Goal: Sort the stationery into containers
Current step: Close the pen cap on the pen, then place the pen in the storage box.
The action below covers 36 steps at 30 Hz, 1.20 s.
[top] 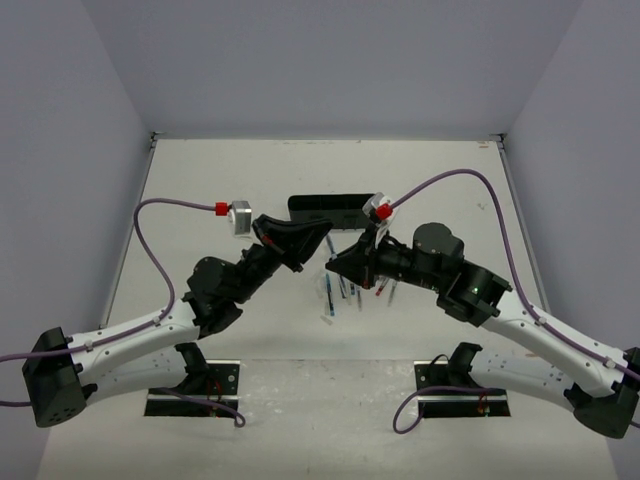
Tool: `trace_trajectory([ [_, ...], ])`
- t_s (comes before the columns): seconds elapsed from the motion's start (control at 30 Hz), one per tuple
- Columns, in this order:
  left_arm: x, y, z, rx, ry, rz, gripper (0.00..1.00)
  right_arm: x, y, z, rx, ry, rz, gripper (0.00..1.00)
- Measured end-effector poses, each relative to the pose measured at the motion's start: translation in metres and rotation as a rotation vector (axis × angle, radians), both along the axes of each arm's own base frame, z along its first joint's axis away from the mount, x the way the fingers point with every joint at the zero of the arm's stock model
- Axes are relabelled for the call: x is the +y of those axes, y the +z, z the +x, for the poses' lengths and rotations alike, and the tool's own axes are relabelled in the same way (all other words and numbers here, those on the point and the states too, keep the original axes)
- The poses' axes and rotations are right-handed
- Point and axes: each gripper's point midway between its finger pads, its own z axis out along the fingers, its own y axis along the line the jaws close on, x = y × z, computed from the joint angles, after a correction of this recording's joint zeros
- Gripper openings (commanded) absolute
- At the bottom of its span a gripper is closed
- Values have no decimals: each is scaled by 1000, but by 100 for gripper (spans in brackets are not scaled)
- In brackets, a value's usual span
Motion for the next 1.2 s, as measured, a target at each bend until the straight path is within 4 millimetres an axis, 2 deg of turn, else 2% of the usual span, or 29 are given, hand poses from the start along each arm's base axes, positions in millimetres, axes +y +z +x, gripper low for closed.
trace_trajectory([
  [0.1, 3, 0, 1, 7, 13, -2, 0, 0, -1, 1, 0, 8, -1, 0],
  [0.2, 4, 1, 1, 21, 21, 13, 22, 1, -1, 0, -12, 23, 0, 0],
  [0.23, 5, 2, 1, 27, 25, 21, 23, 1, -1, 0, -16, 29, 0, 0],
  [0.3, 1, 0, 1, 48, 23, 75, 20, 2, 3, 2, -41, 35, 22, 0],
  [0.37, -9, -9, -2, 73, 2, 152, 18, 1, 18, 8, -85, 18, 71, 0],
  [0.43, -16, -12, -4, 85, -15, 200, 21, -3, 24, 10, -111, 6, 98, 0],
  [0.53, -19, -12, -4, 91, -17, 254, 2, -4, 24, 11, -128, 0, 116, 0],
  [0.67, -21, -15, -2, 97, -16, 299, 0, -5, 22, 14, -137, -15, 111, 0],
  [0.7, -21, -15, -2, 99, -16, 303, 0, -5, 22, 14, -139, -15, 108, 10],
  [0.73, -21, -16, -2, 98, -14, 308, 0, -6, 21, 14, -142, -15, 105, 28],
  [0.77, -20, -16, -1, 97, -9, 314, 0, -6, 21, 15, -145, -15, 102, 53],
  [0.8, -20, -17, 0, 96, -1, 322, 0, -6, 20, 15, -150, -16, 98, 69],
  [0.87, -16, -20, 10, 101, 58, 351, 0, -7, 17, 19, -154, -34, 83, 79],
  [0.97, -4, -23, 48, 104, 247, 406, 0, -16, 4, 33, -153, -133, 48, 91],
  [1.03, 7, -30, 75, 107, 370, 444, 0, -27, -17, 43, -128, -214, 13, 96],
  [1.07, 16, -36, 95, 107, 452, 471, 0, -34, -31, 45, -111, -250, -4, 97],
  [1.13, 28, -46, 122, 115, 549, 510, 0, -52, -63, 42, -66, -311, -42, 97],
  [1.2, 43, -56, 153, 119, 651, 542, 0, -67, -84, 37, -38, -355, -58, 98],
])
